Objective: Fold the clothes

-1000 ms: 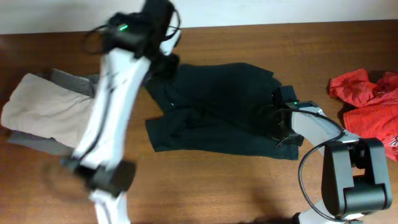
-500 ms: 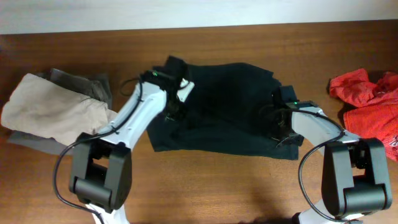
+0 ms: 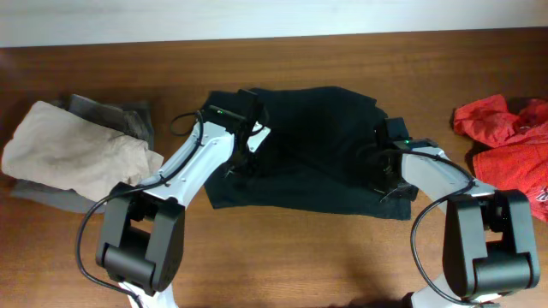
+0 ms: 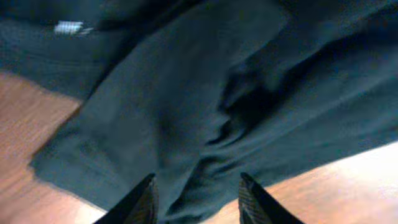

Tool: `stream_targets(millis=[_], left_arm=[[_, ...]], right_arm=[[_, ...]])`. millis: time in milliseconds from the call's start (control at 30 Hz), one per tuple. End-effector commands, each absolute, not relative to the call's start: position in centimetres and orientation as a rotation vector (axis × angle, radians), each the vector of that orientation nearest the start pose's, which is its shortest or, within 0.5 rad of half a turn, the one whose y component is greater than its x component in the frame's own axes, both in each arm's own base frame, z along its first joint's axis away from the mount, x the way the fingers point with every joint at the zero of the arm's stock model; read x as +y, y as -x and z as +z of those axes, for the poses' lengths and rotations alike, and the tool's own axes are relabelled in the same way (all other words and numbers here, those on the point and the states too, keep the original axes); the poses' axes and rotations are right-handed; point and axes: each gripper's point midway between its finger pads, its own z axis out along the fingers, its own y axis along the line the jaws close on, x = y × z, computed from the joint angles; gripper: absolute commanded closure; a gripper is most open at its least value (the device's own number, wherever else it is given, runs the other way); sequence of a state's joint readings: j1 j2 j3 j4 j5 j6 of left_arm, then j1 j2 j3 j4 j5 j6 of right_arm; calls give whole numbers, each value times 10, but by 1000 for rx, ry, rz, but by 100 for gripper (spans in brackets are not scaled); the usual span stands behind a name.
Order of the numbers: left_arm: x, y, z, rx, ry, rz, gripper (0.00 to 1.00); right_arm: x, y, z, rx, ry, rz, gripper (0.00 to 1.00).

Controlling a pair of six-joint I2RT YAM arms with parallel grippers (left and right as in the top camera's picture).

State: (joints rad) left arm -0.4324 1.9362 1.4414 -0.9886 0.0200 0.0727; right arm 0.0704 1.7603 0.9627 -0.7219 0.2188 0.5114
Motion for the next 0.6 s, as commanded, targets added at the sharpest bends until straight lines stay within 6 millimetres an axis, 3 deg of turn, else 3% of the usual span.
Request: stream_targets(millis=[0,200,333,433,567], left_arm=[[-139,-346,61,2974,-623,122,59],[-103,-322,88,3012,-426,324,57],[-95,-306,62,3055,-391,273,50],[-104,-306,32,3042,-429,93,50],[-103,-316,19,2989,-415,44,61]], right_arm=[[-13,-295,-3,2950,-669,-254,96],[-13,-295,-3,2951,-669,-254,96],[-13,-294,-3,2954,-669,-256,96],[-14,-293,-3,2957,-669,-259,96],[-14,-293,-3,2959,-669,-259,96]])
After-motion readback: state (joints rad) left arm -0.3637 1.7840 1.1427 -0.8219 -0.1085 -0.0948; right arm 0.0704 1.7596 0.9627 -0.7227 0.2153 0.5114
